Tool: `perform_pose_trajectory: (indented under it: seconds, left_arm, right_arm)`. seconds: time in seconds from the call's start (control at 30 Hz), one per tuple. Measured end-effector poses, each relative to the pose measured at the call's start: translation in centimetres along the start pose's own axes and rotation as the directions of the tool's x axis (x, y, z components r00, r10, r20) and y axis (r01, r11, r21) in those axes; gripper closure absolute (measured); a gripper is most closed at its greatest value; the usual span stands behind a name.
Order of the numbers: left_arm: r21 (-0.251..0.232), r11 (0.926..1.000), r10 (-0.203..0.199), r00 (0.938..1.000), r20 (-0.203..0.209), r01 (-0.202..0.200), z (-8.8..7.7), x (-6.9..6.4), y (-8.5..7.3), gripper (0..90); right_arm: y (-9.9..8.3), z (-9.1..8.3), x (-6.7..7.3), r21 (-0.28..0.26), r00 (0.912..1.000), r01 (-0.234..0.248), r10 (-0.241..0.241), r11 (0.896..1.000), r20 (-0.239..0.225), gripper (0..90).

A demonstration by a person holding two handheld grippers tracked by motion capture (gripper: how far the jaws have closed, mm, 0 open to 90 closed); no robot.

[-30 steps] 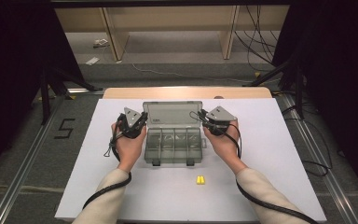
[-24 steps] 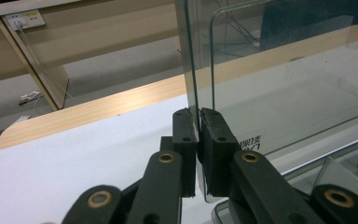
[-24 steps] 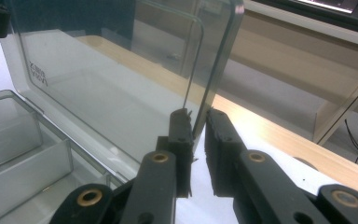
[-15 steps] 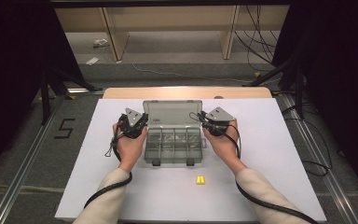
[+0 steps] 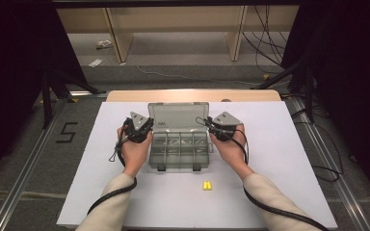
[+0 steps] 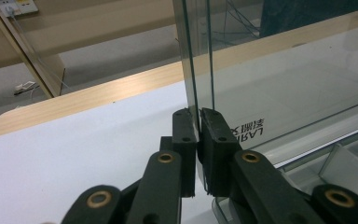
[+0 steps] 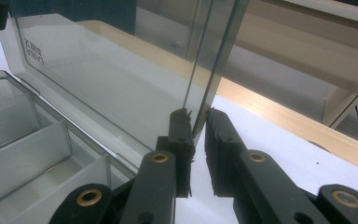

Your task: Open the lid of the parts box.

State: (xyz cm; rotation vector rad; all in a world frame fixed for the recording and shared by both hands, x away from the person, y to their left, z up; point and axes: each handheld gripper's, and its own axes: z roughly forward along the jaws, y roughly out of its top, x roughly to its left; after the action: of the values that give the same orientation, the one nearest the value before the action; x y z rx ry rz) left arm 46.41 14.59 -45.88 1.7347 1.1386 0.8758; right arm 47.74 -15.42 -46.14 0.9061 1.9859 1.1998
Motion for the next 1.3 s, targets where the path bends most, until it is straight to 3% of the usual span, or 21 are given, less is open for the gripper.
perform_pose_trajectory:
  seconds: [1.3]
  left_arm:
    - [0.070, 0.9975, -0.015, 0.9995, 0.028, 0.013, 1.1, 0.2, -1.1, 84.0]
  right_arm:
    - [-1.4, 1.1, -0.1, 0.072, 0.9996, -0.011, 0.013, 0.997, -0.026, 81.1]
